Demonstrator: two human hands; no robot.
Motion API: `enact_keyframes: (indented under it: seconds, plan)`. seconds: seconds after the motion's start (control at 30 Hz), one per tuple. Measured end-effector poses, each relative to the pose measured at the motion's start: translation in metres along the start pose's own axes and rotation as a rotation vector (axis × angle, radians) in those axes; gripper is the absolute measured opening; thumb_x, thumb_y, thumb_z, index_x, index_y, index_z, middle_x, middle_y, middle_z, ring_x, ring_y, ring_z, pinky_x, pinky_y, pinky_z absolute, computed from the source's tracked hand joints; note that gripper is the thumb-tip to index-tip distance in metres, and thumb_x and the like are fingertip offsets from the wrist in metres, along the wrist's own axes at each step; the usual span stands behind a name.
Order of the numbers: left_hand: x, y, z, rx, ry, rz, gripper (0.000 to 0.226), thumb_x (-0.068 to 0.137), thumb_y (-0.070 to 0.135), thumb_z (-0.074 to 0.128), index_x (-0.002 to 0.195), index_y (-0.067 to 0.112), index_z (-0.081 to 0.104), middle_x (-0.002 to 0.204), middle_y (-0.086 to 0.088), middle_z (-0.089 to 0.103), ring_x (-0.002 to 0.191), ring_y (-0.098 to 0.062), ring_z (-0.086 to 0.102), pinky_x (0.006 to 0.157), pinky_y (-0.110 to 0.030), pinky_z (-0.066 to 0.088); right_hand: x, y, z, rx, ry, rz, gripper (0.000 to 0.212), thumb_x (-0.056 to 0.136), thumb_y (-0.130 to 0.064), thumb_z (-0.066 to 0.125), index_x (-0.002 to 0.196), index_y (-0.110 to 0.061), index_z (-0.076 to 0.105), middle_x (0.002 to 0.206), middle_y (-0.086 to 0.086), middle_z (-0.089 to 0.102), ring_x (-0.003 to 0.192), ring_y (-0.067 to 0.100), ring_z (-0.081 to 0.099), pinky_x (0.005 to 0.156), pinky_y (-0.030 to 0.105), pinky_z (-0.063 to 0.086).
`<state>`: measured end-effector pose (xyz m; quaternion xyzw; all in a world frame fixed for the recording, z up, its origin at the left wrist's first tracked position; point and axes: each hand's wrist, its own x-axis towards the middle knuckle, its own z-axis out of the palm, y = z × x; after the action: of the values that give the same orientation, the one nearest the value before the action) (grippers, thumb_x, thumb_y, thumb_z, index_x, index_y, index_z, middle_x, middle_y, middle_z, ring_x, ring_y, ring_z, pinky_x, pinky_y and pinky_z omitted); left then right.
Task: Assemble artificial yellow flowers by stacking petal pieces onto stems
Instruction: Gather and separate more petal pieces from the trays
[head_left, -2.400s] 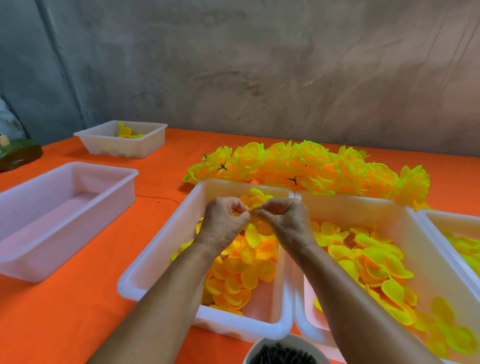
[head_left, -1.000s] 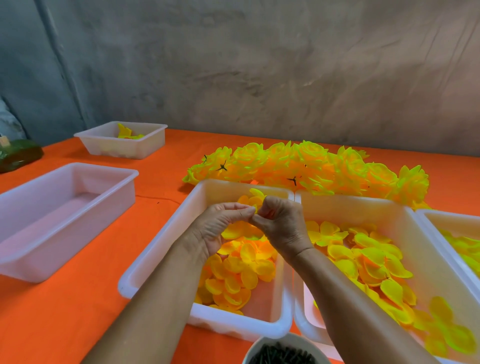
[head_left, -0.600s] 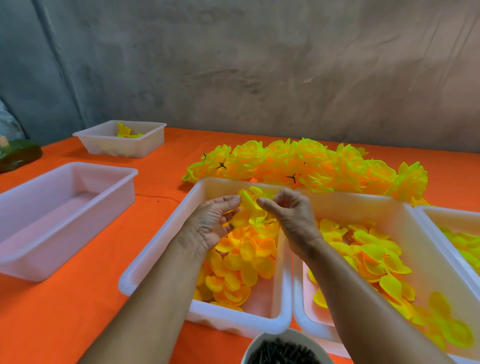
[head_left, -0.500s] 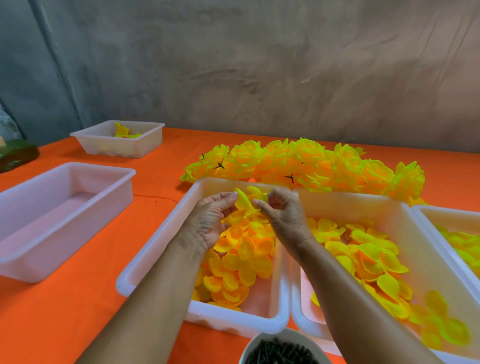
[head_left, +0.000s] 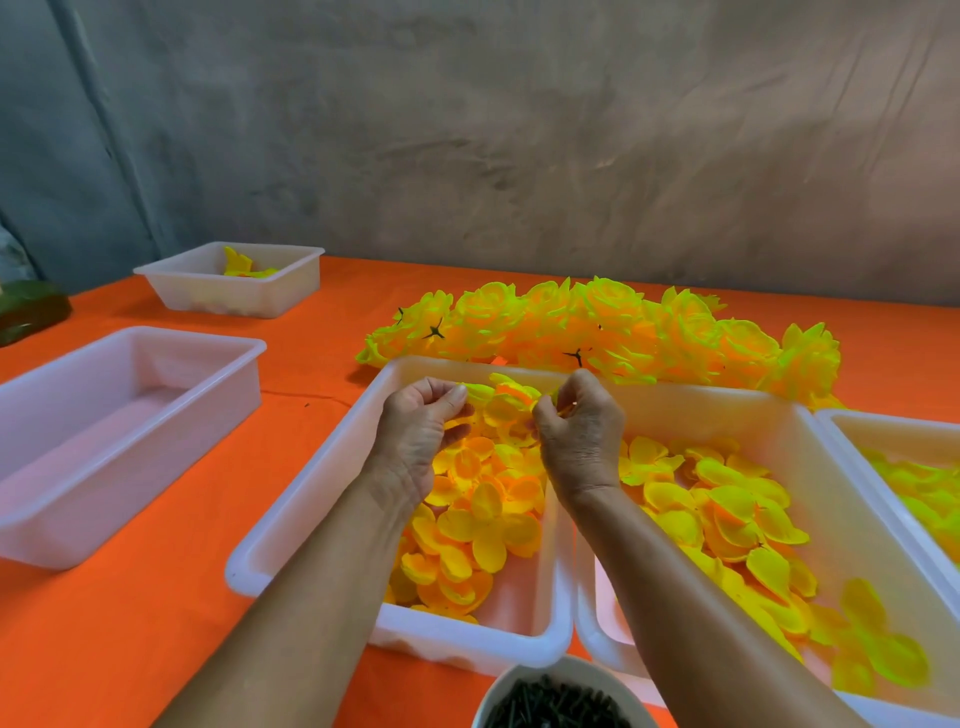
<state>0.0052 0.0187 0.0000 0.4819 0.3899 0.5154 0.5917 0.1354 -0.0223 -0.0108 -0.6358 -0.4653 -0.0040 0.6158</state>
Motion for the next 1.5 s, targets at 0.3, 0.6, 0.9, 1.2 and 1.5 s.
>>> enact_keyframes:
  seconds: [0.3, 0.6, 0.9, 1.2, 1.5]
  plan:
    - [-0.007, 0.0, 0.003, 0.057, -0.105, 0.168, 0.023, 0.084, -0.013, 0.058, 0.087, 0.009, 0.053, 0.071, -0.011, 0.058, 0.051, -0.012, 0.064, 0.047, -0.021, 0.051, 0.002, 0.001, 0.002, 0.009, -0.188, -0.007, 0.025, 0.085, 0.005, 0.053, 0.093, -0.017, 0.062, 0.094, 0.013, 0.061, 0.079, 0.033, 0.061, 0.069, 0.049, 0.052]
    - [-0.005, -0.004, 0.002, 0.186, -0.127, 0.155, 0.014, 0.076, -0.003, 0.071, 0.073, 0.01, 0.067, 0.057, 0.002, 0.064, 0.053, -0.009, 0.061, 0.052, -0.019, 0.051, 0.001, -0.003, 0.002, -0.007, -0.185, -0.002, 0.015, 0.079, 0.006, 0.061, 0.08, -0.005, 0.072, 0.091, 0.01, 0.066, 0.083, 0.024, 0.062, 0.077, 0.028, 0.051]
    - [-0.003, -0.005, -0.004, 0.254, -0.072, -0.056, 0.014, 0.073, 0.006, 0.077, 0.077, 0.012, 0.065, 0.056, 0.004, 0.062, 0.045, -0.006, 0.055, 0.044, -0.017, 0.046, 0.001, -0.005, -0.001, -0.054, -0.125, -0.032, 0.009, 0.073, 0.003, 0.072, 0.08, -0.003, 0.071, 0.09, 0.011, 0.065, 0.085, 0.023, 0.061, 0.073, 0.022, 0.041]
    - [-0.002, -0.002, -0.005, 0.244, -0.011, -0.067, 0.013, 0.076, 0.004, 0.074, 0.071, 0.013, 0.065, 0.056, 0.004, 0.061, 0.049, -0.008, 0.051, 0.049, -0.02, 0.045, 0.0, -0.006, -0.002, -0.128, -0.02, -0.042, 0.013, 0.076, 0.009, 0.066, 0.085, 0.002, 0.07, 0.093, 0.018, 0.064, 0.088, 0.033, 0.061, 0.074, 0.023, 0.038]
    - [-0.001, -0.001, -0.002, 0.239, -0.187, -0.211, 0.011, 0.078, 0.004, 0.071, 0.071, 0.011, 0.066, 0.058, 0.002, 0.061, 0.052, -0.01, 0.051, 0.046, -0.02, 0.044, 0.001, -0.004, -0.003, -0.127, 0.087, 0.026, 0.018, 0.074, 0.014, 0.059, 0.086, 0.005, 0.069, 0.094, 0.022, 0.062, 0.088, 0.035, 0.06, 0.07, 0.018, 0.028]
